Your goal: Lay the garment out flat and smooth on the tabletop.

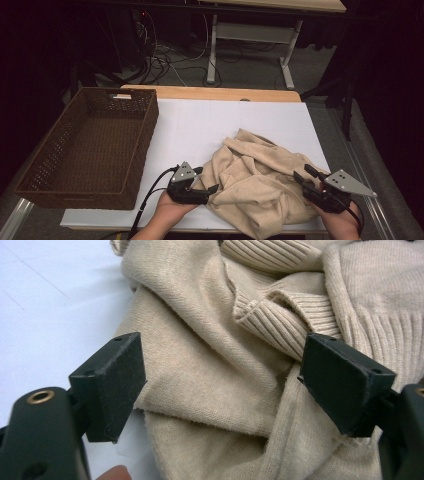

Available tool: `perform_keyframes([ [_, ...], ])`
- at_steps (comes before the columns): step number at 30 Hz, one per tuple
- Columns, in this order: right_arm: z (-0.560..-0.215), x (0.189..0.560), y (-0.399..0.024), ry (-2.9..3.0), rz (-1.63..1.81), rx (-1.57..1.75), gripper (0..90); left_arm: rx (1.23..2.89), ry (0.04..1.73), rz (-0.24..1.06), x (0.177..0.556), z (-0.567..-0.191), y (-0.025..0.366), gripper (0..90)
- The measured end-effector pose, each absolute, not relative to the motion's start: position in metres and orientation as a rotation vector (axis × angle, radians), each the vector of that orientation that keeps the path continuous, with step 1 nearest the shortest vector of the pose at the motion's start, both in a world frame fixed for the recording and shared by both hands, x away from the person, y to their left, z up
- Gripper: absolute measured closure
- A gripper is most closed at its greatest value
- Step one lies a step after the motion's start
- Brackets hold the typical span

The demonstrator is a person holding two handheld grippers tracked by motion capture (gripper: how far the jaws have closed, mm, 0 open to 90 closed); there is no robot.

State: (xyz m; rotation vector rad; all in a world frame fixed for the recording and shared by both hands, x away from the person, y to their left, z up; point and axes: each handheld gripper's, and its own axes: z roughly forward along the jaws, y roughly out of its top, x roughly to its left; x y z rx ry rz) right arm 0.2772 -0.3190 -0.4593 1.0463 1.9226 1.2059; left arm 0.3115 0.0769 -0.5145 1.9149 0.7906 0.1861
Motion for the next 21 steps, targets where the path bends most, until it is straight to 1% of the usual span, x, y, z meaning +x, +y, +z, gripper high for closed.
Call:
perform_keyframes([
  [4,-0.464,0.288,-0.305,1.983,1.168,1.023,50.6,1.916,0.795,0.178,0.312,-0.515,0.075,16.8],
  [7,-0.467,0.306,-0.293,2.049,1.1,1.037,47.1,1.924,0.801,0.159,0.313,-0.517,0.072,17.5],
  [8,-0.468,0.313,-0.29,2.07,1.076,1.038,45.1,1.941,0.788,0.161,0.312,-0.519,0.071,22.1],
  [9,-0.47,0.321,-0.285,2.095,1.058,1.05,43.3,1.954,0.78,0.171,0.311,-0.52,0.069,28.8],
  [12,-0.48,0.344,-0.272,2.156,0.969,1.078,42.7,1.978,0.769,0.192,0.309,-0.52,0.067,59.9],
  [13,-0.484,0.351,-0.269,2.172,0.941,1.096,43.3,1.983,0.769,0.192,0.309,-0.52,0.067,66.2],
  [14,-0.488,0.356,-0.267,2.178,0.919,1.107,45.4,1.985,0.767,0.194,0.308,-0.52,0.067,73.0],
  [15,-0.492,0.361,-0.265,2.183,0.897,1.125,52.0,1.989,0.764,0.202,0.308,-0.52,0.067,80.4],
  [16,-0.494,0.363,-0.264,2.183,0.877,1.128,64.8,1.991,0.758,0.216,0.306,-0.52,0.069,84.6],
  [17,-0.495,0.362,-0.265,2.165,0.86,1.121,77.5,1.984,0.759,0.221,0.305,-0.519,0.07,86.5],
  [18,-0.494,0.361,-0.266,2.15,0.866,1.128,85.4,1.984,0.759,0.221,0.305,-0.519,0.07,86.6],
  [19,-0.493,0.359,-0.269,2.138,0.886,1.134,87.5,1.975,0.758,0.218,0.303,-0.518,0.075,86.6],
  [21,-0.488,0.353,-0.274,2.113,0.915,1.131,87.9,1.97,0.758,0.222,0.302,-0.517,0.078,86.7],
])
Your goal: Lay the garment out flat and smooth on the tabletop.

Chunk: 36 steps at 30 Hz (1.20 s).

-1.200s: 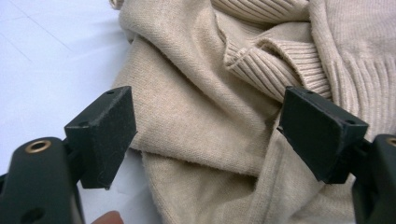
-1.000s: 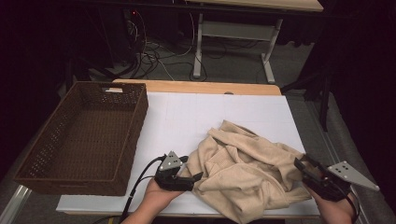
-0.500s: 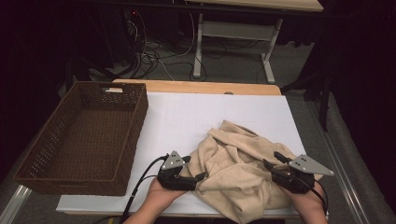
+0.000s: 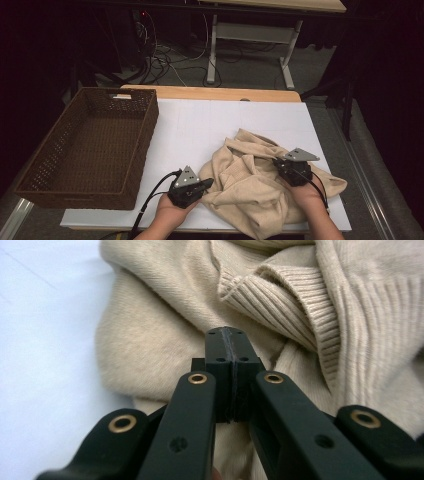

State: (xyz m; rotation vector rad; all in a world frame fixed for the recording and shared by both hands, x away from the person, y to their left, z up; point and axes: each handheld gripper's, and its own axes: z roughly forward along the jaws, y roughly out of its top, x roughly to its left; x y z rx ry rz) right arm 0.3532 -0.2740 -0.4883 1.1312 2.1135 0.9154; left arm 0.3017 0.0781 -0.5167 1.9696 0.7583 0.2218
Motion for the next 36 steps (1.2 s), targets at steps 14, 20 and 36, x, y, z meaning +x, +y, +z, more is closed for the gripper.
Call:
perform_keyframes([
  [14,-0.469,0.288,-0.365,1.859,1.044,1.228,87.8,1.882,0.776,0.156,0.299,-0.509,0.097,71.0],
  [20,-0.471,0.268,-0.422,1.708,1.034,1.344,87.8,1.885,0.781,0.192,0.301,-0.509,0.089,42.4],
  [36,-0.479,0.271,-0.422,1.728,1.037,1.361,59.9,2.092,0.843,0.205,0.378,-0.499,0.019,16.8],
])
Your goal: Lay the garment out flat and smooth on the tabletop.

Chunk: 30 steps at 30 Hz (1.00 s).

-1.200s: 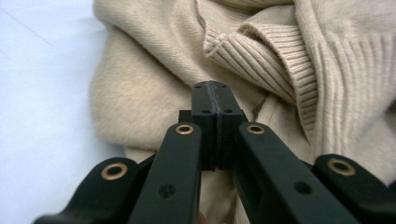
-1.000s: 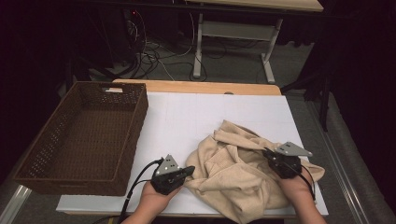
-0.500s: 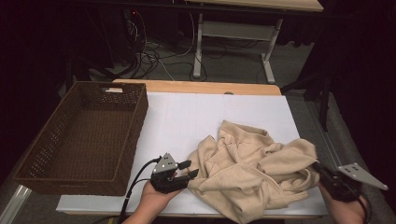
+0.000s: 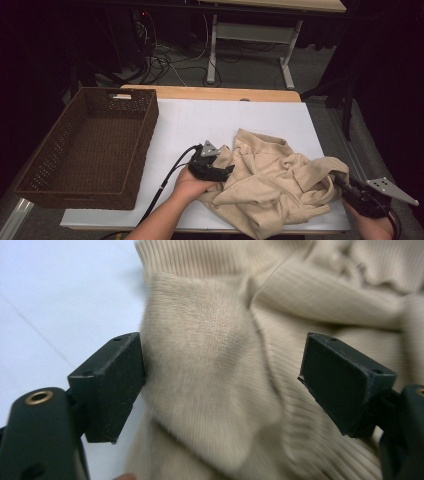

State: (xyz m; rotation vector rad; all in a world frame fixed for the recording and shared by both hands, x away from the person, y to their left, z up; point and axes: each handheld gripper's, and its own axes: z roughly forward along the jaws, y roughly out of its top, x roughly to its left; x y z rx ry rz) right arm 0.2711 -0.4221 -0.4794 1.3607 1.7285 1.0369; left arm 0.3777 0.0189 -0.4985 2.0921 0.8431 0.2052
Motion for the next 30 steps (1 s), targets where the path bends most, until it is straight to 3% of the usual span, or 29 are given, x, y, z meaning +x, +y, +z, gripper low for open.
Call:
perform_keyframes([
  [1,-0.479,0.271,-0.42,1.731,1.044,1.358,57.9,2.113,0.835,0.171,0.379,-0.503,0.018,19.9],
  [2,-0.477,0.272,-0.416,1.736,1.052,1.348,57.1,2.105,0.828,0.177,0.377,-0.504,0.02,34.0],
  [3,-0.477,0.272,-0.415,1.741,1.056,1.341,57.0,2.105,0.828,0.177,0.377,-0.504,0.02,41.8],
  [4,-0.477,0.272,-0.415,1.741,1.056,1.341,57.0,2.081,0.819,0.183,0.373,-0.502,0.025,41.8],
  [6,-0.475,0.271,-0.411,1.749,1.061,1.327,57.1,2.039,0.792,0.227,0.36,-0.496,0.038,63.9],
  [9,-0.474,0.271,-0.407,1.762,1.066,1.31,57.1,2.018,0.788,0.263,0.341,-0.494,0.058,68.2],
  [15,-0.47,0.268,-0.4,1.781,1.083,1.279,55.7,1.984,0.844,0.251,0.303,-0.498,0.098,68.1],
  [21,-0.455,0.261,-0.384,1.778,1.135,1.205,53.6,1.947,0.872,0.244,0.297,-0.499,0.11,66.0],
  [25,-0.456,0.265,-0.362,1.879,1.136,1.14,52.3,1.9,0.881,0.246,0.298,-0.498,0.106,49.5],
  [30,-0.487,0.29,-0.34,2.05,0.947,1.188,49.1,1.896,0.875,0.276,0.298,-0.496,0.103,30.7],
])
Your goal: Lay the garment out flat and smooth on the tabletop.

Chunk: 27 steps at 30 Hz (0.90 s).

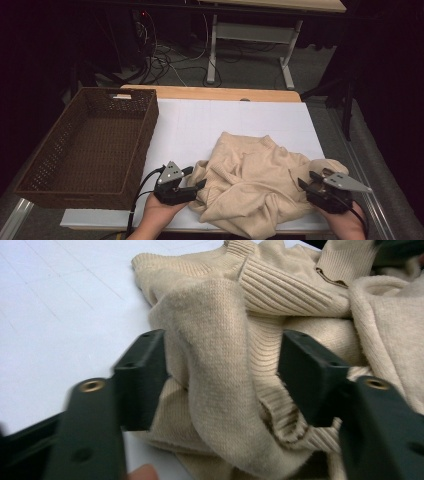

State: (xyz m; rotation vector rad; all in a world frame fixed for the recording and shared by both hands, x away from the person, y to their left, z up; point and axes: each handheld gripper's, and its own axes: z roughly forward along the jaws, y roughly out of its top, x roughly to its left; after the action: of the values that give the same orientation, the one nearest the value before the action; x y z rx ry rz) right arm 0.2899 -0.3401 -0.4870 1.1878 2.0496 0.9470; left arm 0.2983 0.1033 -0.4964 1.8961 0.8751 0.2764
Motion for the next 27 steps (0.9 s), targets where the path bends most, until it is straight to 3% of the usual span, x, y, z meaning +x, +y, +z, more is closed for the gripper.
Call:
perform_keyframes([
  [3,-0.509,0.307,-0.337,2.143,0.788,1.294,45.0,1.913,0.851,0.242,0.305,-0.501,0.1,29.7],
  [5,-0.509,0.308,-0.339,2.125,0.801,1.308,55.1,1.932,0.865,0.237,0.31,-0.506,0.097,29.7],
  [6,-0.509,0.308,-0.339,2.125,0.801,1.308,55.1,1.928,0.871,0.219,0.311,-0.508,0.096,29.7],
  [8,-0.509,0.306,-0.34,2.123,0.823,1.273,78.1,1.927,0.866,0.209,0.312,-0.51,0.096,30.3],
  [9,-0.508,0.305,-0.345,2.099,0.839,1.284,81.9,1.93,0.849,0.209,0.311,-0.51,0.097,33.8],
  [12,-0.502,0.3,-0.361,2.013,0.897,1.305,85.2,1.928,0.845,0.204,0.309,-0.511,0.101,37.1],
  [21,-0.49,0.287,-0.424,1.767,0.978,1.426,83.6,1.911,0.866,0.22,0.311,-0.511,0.104,30.7],
  [24,-0.486,0.286,-0.419,1.783,1.015,1.397,83.4,1.848,0.916,0.203,0.323,-0.503,0.103,25.1],
  [27,-0.484,0.292,-0.4,1.85,1.048,1.352,83.4,1.89,0.927,0.229,0.336,-0.5,0.089,23.1],
])
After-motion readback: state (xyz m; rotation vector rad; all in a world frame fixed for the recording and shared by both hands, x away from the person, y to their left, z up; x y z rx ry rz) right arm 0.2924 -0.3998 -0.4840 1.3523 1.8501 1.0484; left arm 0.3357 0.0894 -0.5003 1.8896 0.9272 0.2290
